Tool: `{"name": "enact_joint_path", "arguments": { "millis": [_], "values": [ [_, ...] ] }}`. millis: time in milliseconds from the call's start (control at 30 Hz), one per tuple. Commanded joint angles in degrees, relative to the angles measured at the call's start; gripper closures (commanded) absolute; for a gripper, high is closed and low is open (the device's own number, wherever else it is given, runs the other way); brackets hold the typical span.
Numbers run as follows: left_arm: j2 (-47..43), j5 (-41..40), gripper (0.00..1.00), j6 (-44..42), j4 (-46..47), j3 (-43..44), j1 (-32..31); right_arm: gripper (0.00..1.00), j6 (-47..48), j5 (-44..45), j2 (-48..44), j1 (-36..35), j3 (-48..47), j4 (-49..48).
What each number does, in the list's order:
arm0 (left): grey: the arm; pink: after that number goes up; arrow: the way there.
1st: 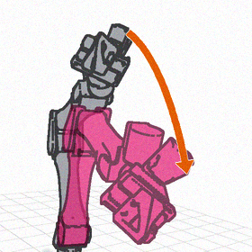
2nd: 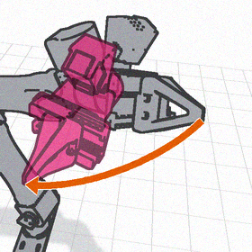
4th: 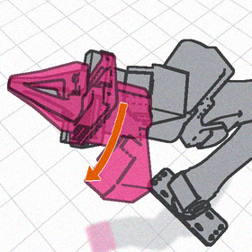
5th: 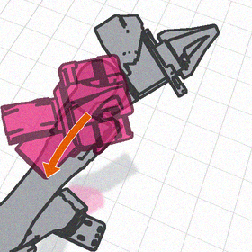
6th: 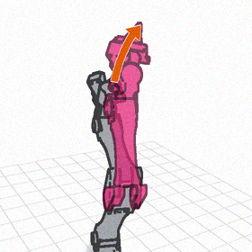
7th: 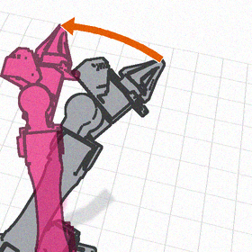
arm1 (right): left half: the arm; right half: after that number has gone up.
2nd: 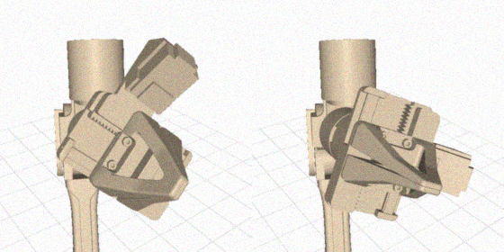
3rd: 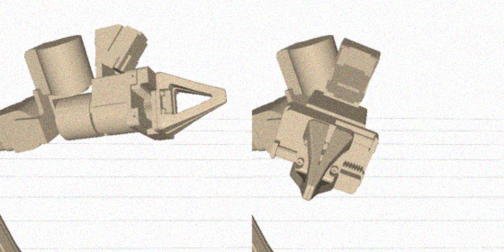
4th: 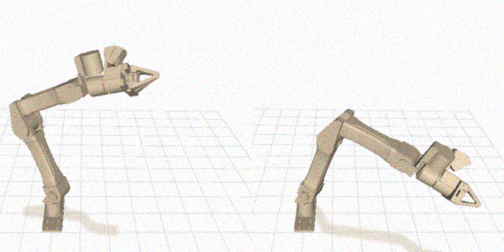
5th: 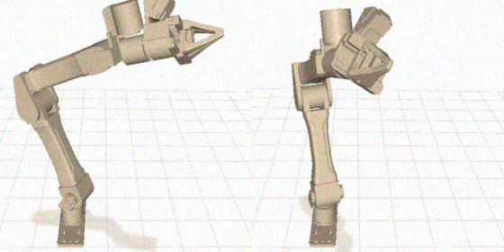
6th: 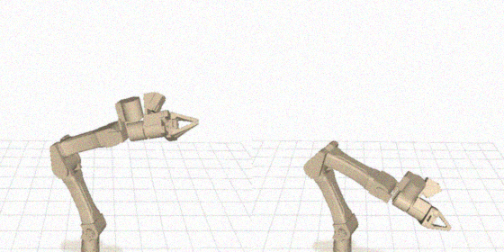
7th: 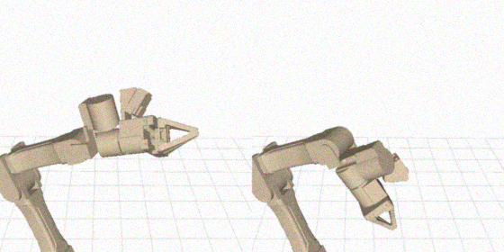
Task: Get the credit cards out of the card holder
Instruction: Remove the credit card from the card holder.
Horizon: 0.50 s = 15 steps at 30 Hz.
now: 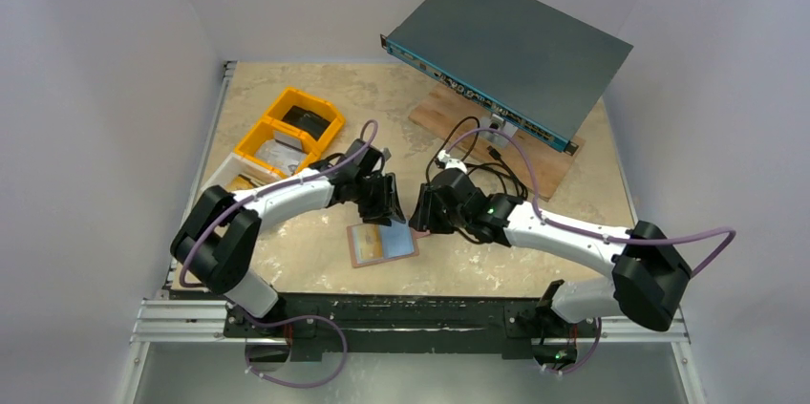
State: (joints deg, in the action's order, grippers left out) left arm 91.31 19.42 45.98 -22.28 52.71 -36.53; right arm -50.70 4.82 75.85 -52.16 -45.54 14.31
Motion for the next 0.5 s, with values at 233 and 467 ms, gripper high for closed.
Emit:
{"name": "enact_joint_path", "arguments": {
  "millis": [233, 467],
  "values": [
    [-9.72, -4.96, 0.58, -3.88, -9.58, 3.09, 3.96, 0.60, 2.89, -1.40, 3.41, -0.11, -4.92, -0.88],
    [-18.33, -11.51, 0.58, -1.55, -14.47, -2.60, 9.35, 0.60, 4.77, -2.91, 11.51, -3.38, -11.40, -1.19]
  ]
}}
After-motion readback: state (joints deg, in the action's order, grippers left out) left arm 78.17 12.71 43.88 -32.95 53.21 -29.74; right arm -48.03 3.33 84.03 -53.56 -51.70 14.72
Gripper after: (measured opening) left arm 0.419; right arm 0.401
